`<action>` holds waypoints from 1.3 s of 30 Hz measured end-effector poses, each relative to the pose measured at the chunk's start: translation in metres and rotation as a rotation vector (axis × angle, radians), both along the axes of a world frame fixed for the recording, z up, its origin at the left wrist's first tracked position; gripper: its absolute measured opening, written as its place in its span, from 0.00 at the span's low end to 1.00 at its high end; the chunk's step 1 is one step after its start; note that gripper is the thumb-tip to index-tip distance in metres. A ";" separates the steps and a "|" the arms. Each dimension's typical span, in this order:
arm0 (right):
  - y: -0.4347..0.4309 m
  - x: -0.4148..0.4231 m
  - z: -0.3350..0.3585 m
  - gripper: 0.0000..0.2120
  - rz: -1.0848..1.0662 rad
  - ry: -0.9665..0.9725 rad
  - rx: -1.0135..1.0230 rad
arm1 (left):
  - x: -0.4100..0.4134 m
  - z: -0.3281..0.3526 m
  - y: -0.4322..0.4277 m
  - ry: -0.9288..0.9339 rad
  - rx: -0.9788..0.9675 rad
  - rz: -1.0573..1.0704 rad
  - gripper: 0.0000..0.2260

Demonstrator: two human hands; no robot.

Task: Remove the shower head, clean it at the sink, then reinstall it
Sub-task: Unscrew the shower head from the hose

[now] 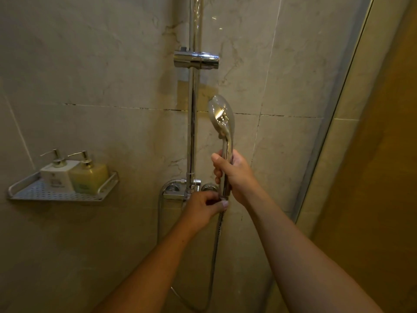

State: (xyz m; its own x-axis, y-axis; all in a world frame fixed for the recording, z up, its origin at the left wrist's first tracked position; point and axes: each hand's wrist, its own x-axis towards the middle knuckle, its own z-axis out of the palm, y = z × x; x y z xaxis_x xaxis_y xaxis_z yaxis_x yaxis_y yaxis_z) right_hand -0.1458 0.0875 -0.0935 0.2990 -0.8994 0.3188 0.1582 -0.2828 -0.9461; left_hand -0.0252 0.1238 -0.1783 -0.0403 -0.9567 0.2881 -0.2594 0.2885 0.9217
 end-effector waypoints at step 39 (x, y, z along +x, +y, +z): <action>0.000 -0.012 -0.010 0.13 -0.004 -0.384 0.034 | -0.011 0.005 0.004 0.075 -0.007 -0.057 0.03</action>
State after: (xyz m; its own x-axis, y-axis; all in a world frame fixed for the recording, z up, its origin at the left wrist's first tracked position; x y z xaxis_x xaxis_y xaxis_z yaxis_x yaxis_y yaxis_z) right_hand -0.1577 0.0871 -0.1036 0.1599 -0.9123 0.3770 0.5018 -0.2538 -0.8269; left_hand -0.0357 0.1279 -0.1729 -0.0727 -0.9516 0.2987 -0.1728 0.3070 0.9359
